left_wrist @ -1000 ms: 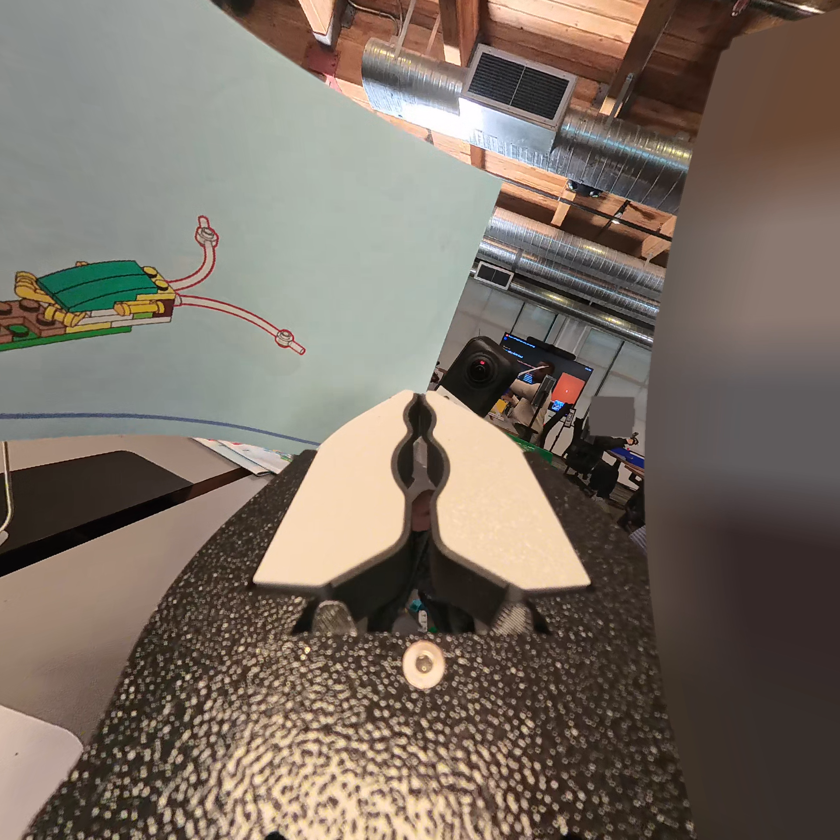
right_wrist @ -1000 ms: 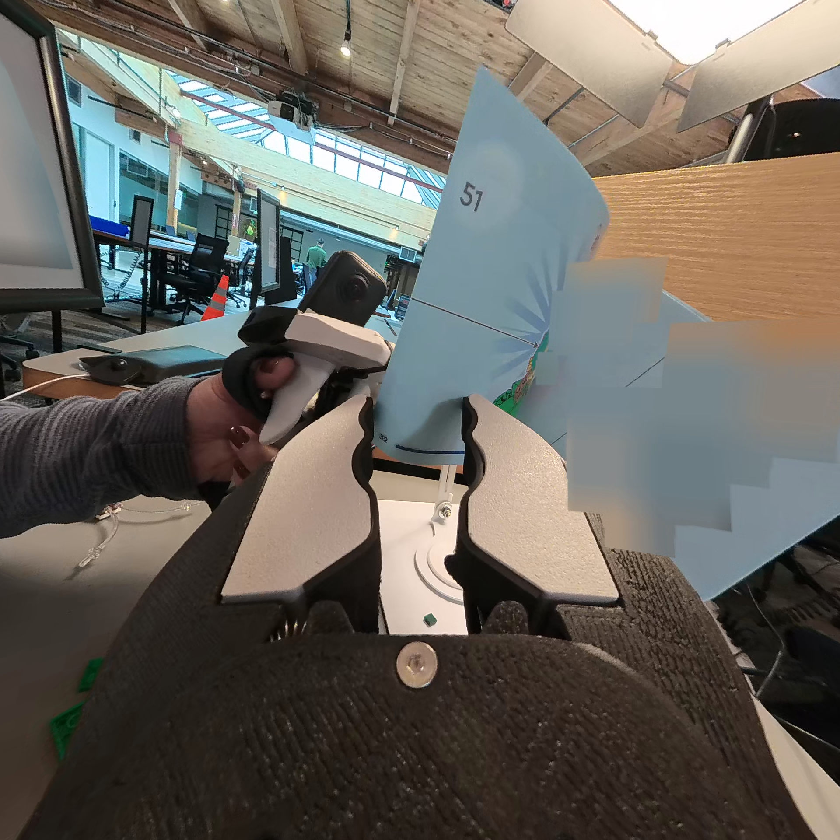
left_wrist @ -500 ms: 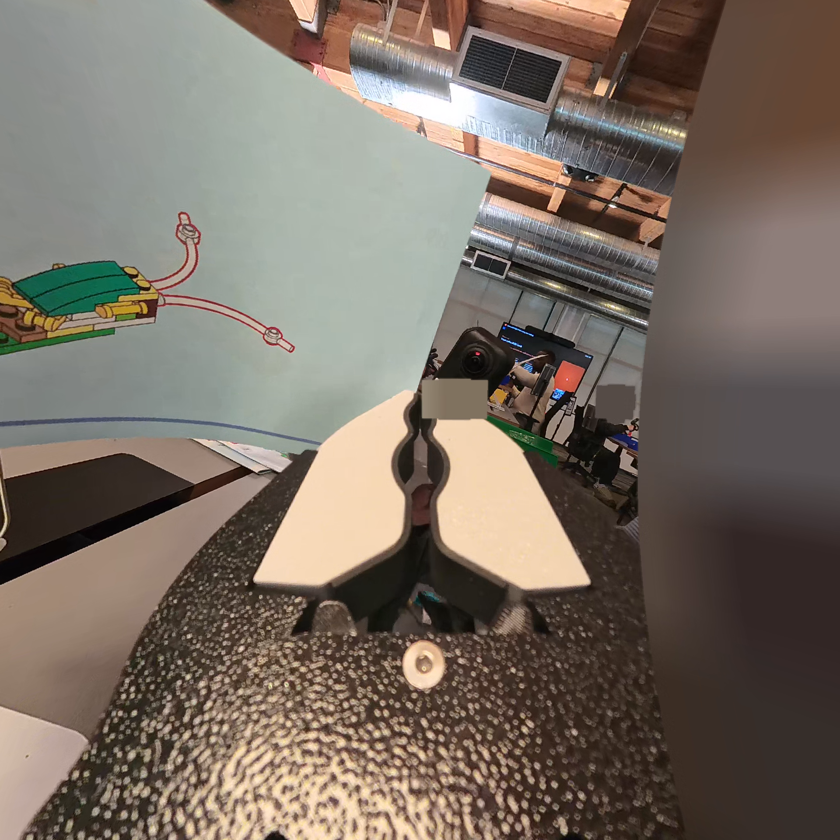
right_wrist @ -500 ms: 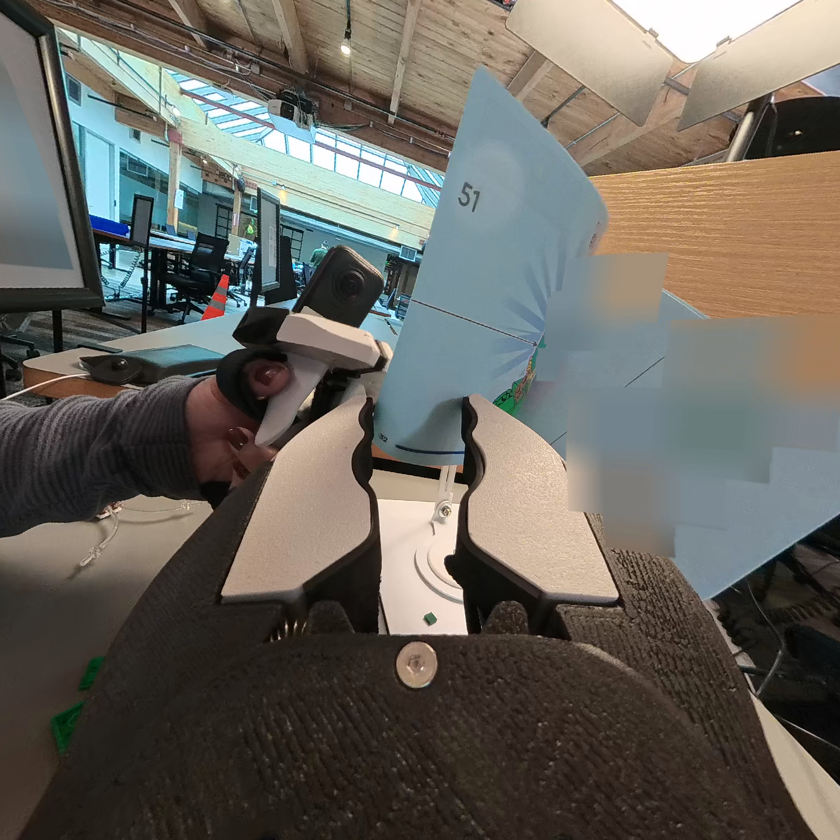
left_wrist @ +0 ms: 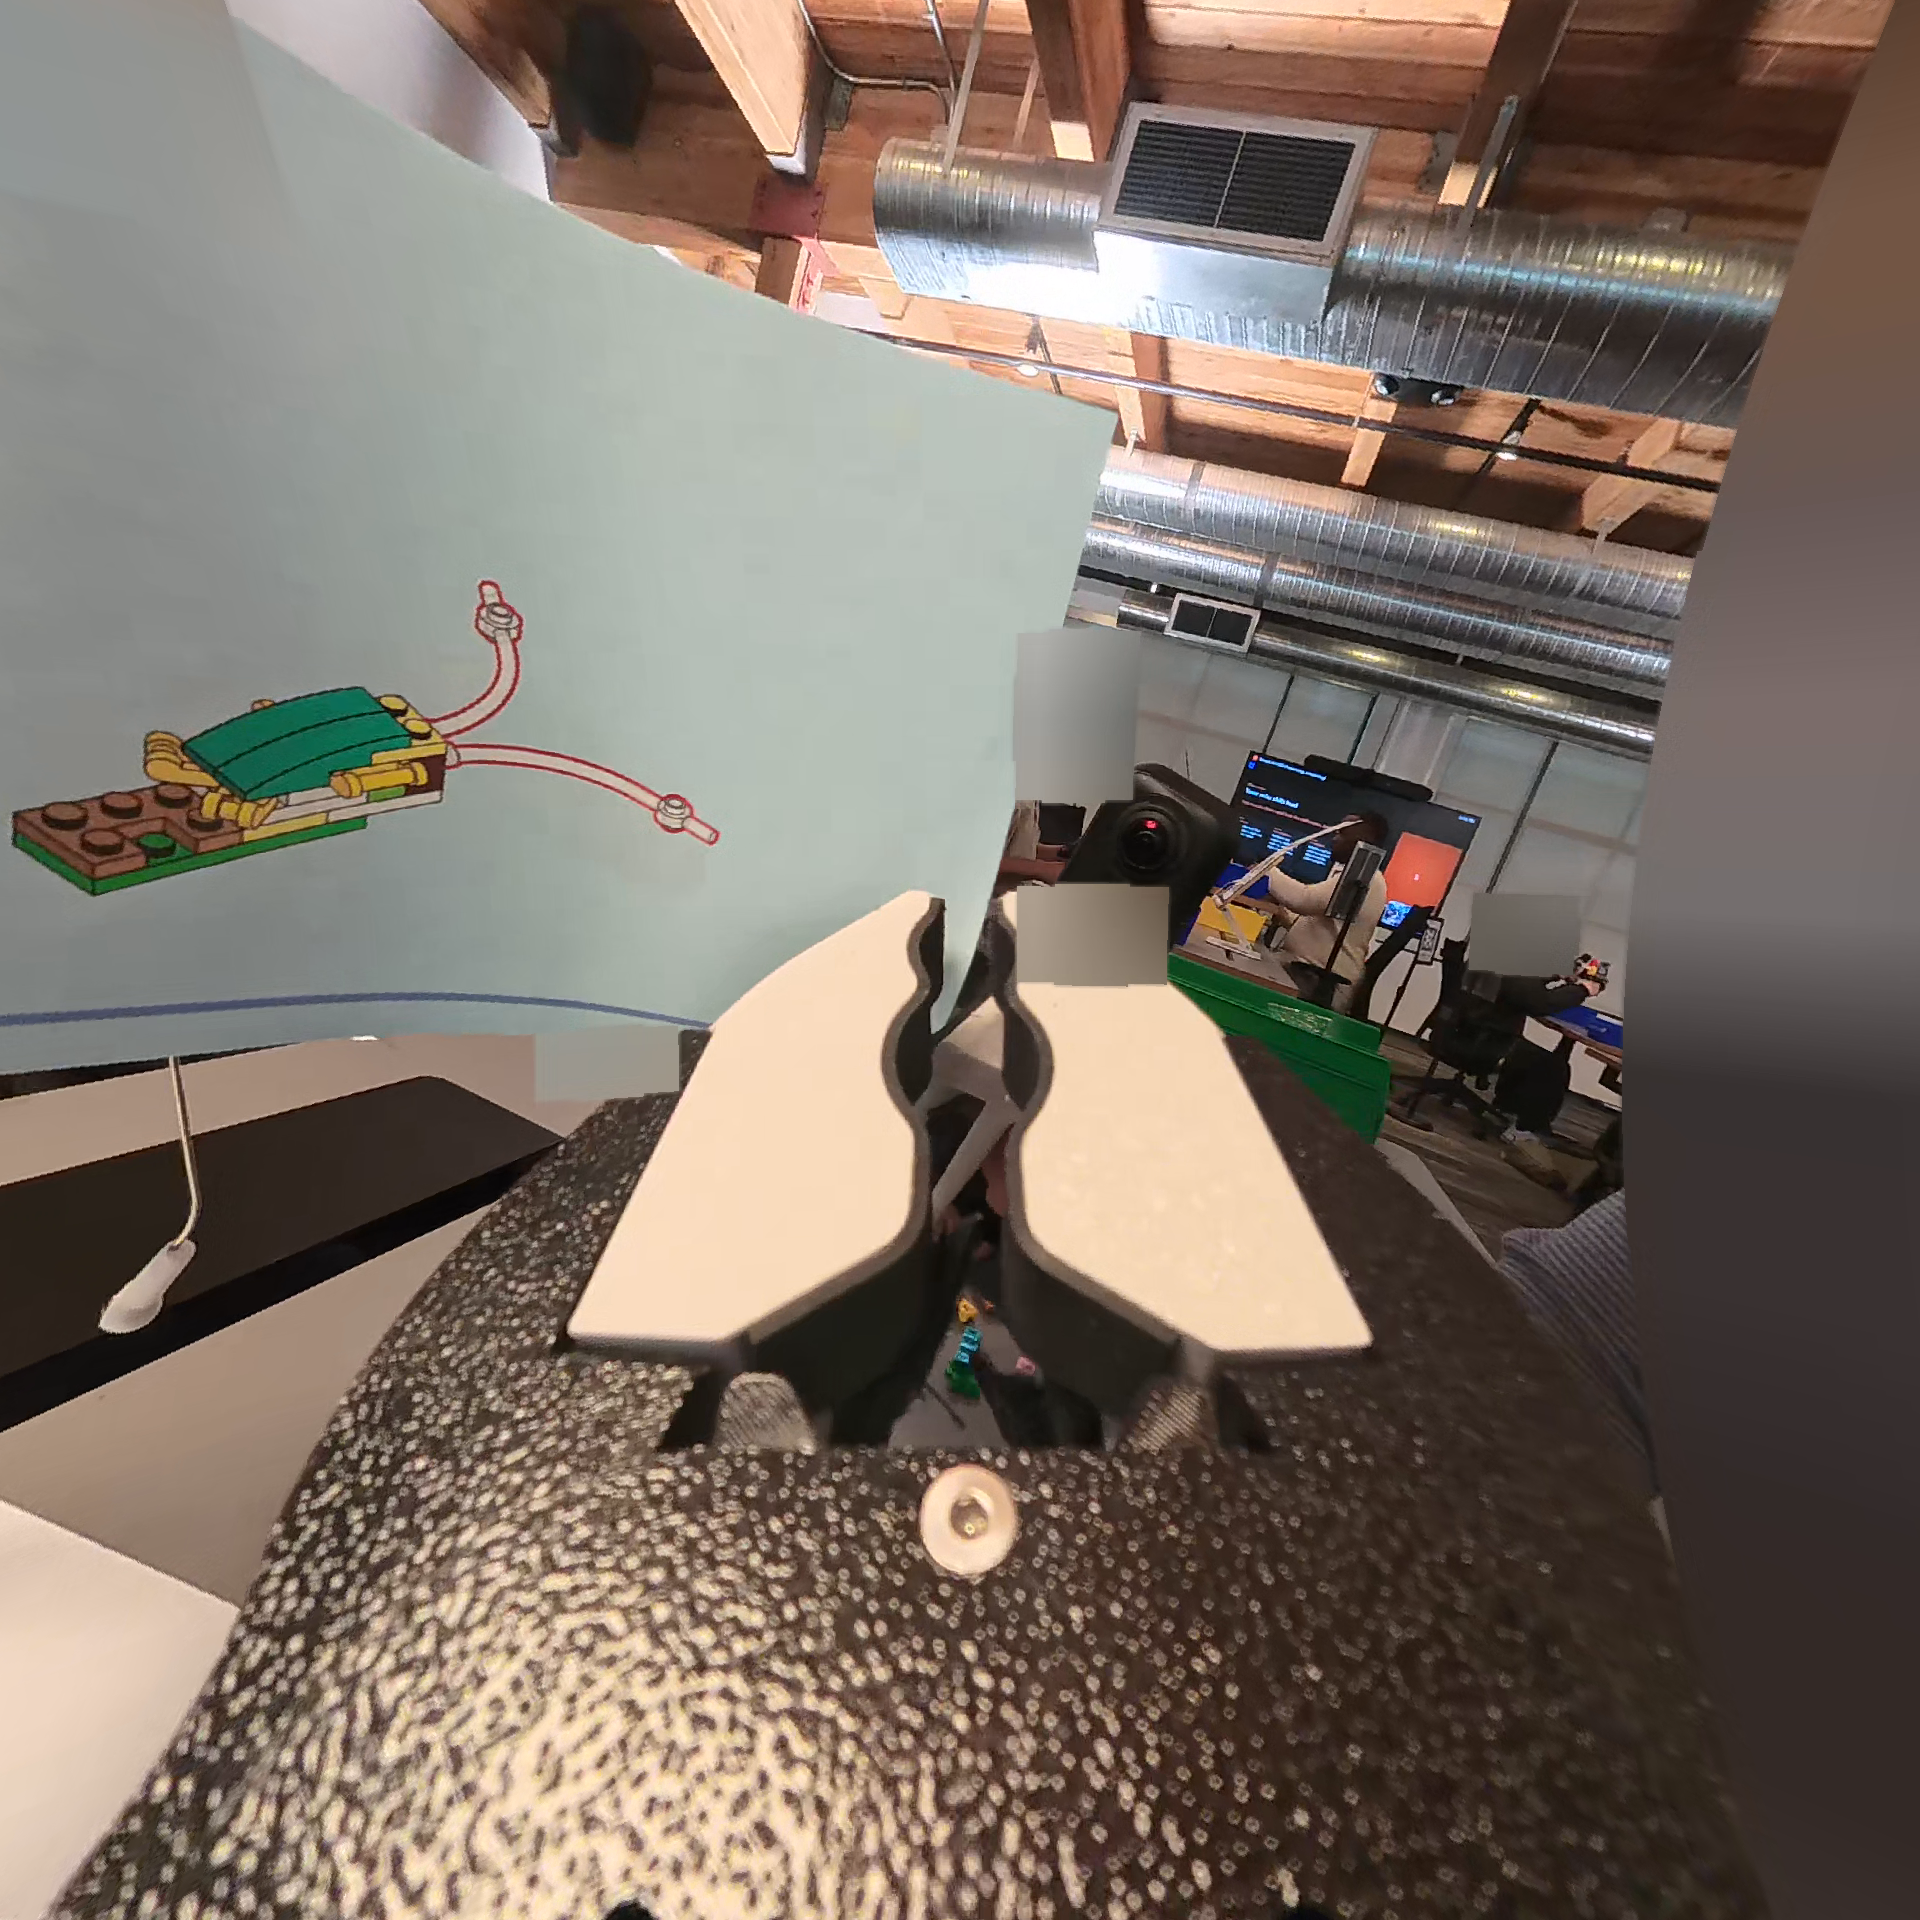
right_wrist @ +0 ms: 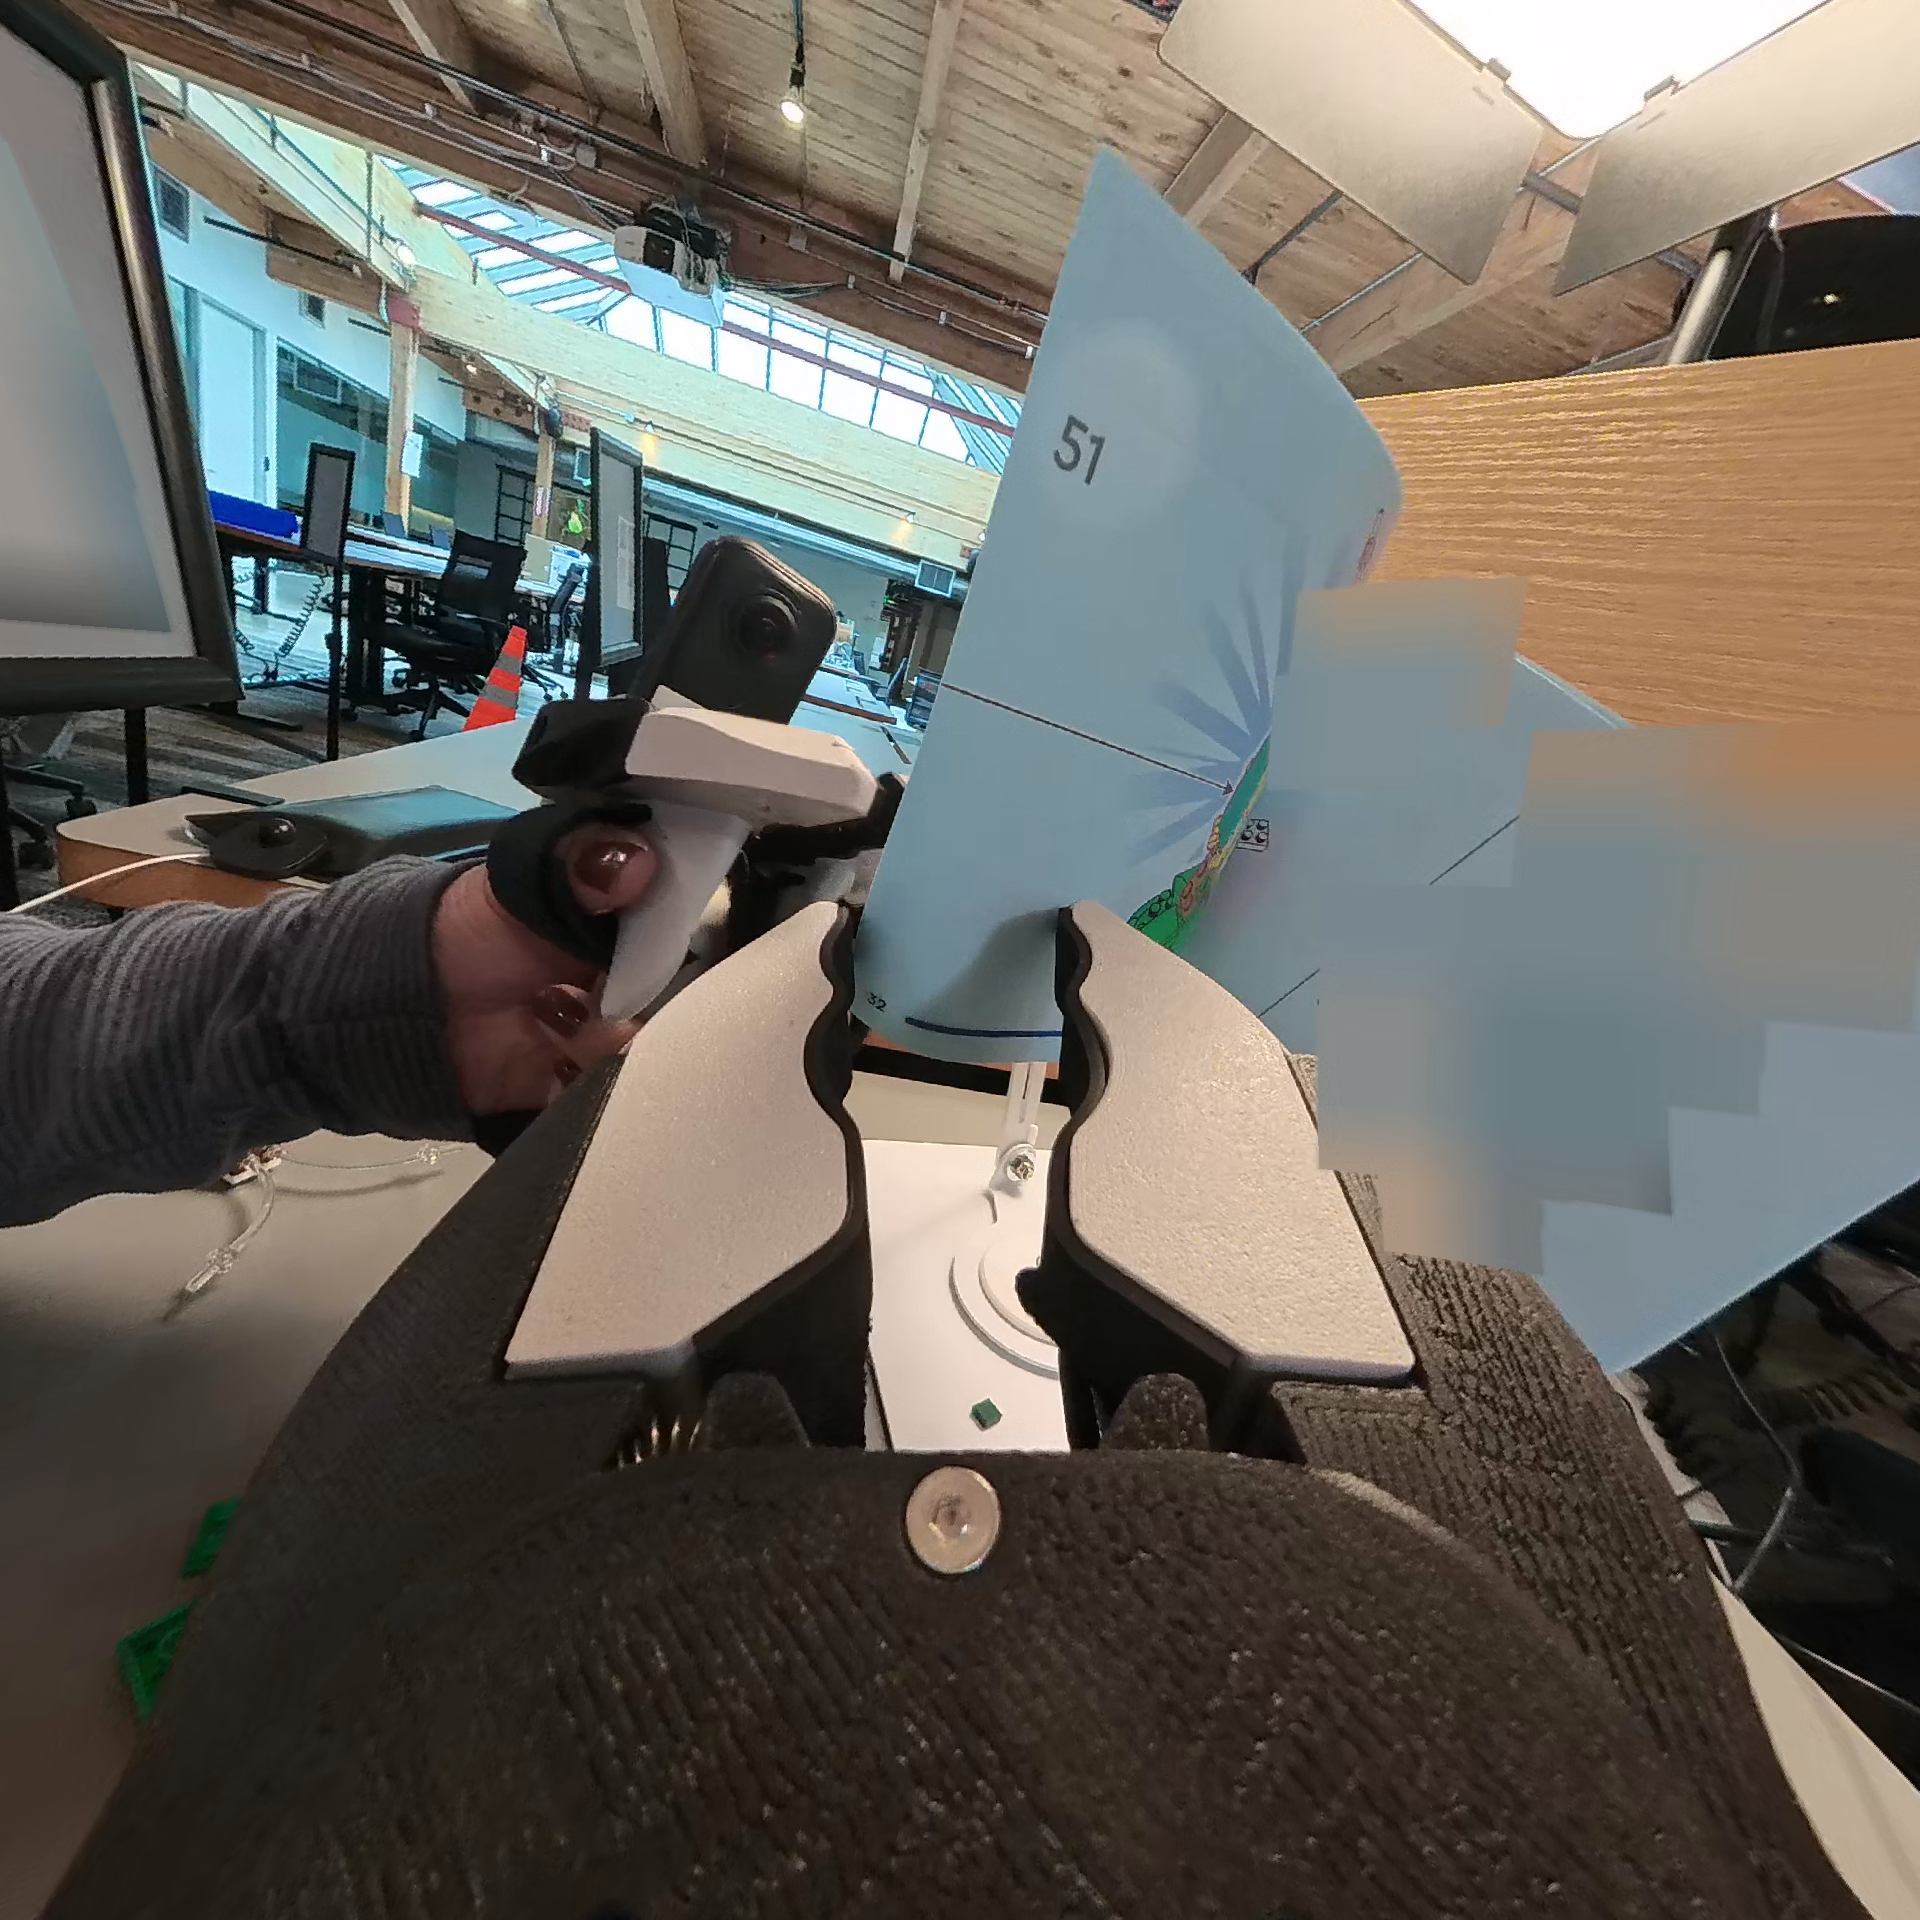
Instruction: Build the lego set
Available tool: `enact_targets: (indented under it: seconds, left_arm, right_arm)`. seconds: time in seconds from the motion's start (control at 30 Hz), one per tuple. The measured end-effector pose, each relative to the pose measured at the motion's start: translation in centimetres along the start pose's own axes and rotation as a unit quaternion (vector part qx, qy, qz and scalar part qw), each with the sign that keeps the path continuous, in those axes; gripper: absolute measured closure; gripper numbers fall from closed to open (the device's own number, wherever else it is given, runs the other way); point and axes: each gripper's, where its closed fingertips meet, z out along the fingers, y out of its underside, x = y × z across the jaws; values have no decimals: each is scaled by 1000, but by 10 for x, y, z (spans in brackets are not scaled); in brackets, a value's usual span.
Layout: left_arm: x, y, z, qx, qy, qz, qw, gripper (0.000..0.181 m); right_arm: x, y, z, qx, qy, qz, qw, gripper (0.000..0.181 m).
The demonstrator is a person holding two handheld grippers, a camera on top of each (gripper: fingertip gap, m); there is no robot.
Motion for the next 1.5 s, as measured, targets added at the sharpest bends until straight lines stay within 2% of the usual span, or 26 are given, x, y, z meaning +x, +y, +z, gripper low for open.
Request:
enact_targets:
  seconds: [0.3, 0.33, 0.4, 0.47, 0.97, 1.23, 1.5]
  left_arm:
    - [-3, 8, 2, -24, -18, 26, 999, 166]
    - [-3, 9, 2, -27, -18, 29, 999, 167]
    - [-4, 11, 3, -34, -23, 40, 998, 181]
    - [-5, 10, 2, -35, -28, 50, 998, 181]
    - [4, 3, -1, 1, 27, -14, 1000, 181]
    - [2, -1, -3, 14, 29, -31, 999, 181]
    - [3, -2, 0, 17, 33, -46, 998, 181]
  right_arm:
    - [0, 0, 0, -1, -1, 0, 1000, 146]
    - [0, 0, 0, -1, -1, 0, 1000, 146]
    - [0, 0, 0, 0, 0, 1, 1000, 146]
    - [1, 0, -1, 0, 0, 1, 1000, 146]
    - [1, -3, -2, 8, -1, 6, 1000, 146]
    - [3, -5, -4, 17, -2, 18, 1000, 146]
    - [1, -8, -6, 32, -24, 54, 998, 162]
